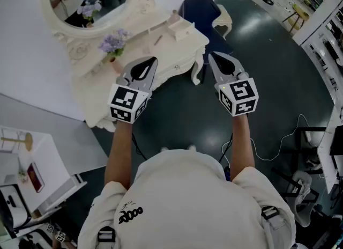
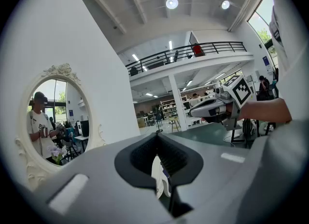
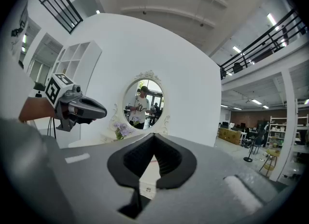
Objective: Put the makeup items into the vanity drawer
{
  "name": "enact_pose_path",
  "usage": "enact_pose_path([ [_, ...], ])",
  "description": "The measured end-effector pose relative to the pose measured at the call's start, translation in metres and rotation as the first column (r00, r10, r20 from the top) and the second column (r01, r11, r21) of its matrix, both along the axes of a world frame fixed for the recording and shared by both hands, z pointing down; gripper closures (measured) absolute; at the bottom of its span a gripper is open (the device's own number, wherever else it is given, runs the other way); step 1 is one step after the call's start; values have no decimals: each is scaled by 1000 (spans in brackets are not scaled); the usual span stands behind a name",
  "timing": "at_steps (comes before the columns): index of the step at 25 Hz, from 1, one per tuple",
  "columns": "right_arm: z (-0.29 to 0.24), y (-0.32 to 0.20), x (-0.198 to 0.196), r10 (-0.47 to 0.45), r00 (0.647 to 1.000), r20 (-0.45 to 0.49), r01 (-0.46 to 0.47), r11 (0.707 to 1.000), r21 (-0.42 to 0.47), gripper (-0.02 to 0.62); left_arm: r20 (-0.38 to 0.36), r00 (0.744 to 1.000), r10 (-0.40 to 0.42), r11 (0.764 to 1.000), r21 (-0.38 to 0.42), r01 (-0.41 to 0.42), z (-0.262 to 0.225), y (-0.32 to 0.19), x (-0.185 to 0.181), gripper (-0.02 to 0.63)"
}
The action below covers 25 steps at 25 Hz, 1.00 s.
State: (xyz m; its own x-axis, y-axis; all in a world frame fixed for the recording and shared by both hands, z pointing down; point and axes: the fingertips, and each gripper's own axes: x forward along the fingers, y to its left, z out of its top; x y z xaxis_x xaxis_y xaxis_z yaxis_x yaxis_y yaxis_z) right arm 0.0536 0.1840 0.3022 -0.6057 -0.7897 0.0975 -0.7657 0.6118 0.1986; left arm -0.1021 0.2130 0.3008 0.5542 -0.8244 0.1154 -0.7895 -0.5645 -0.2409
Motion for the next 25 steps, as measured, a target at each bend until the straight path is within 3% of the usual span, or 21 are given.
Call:
enact_pose_path([
  [5,2,-6,7,-14,1000,12,15,1000,-8,594,0,1000,1,1000,-8,-1,2,-7,10,588],
  [14,4,-18,26,-121,987,101,125,992,-33,592,-8,1000,-27,999,-28,27,12,-24,38,588],
  [25,24,-51,21,-252,968,20,253,964,-77,593,-19,997,-74,996,-53,73,25,-64,55,588],
])
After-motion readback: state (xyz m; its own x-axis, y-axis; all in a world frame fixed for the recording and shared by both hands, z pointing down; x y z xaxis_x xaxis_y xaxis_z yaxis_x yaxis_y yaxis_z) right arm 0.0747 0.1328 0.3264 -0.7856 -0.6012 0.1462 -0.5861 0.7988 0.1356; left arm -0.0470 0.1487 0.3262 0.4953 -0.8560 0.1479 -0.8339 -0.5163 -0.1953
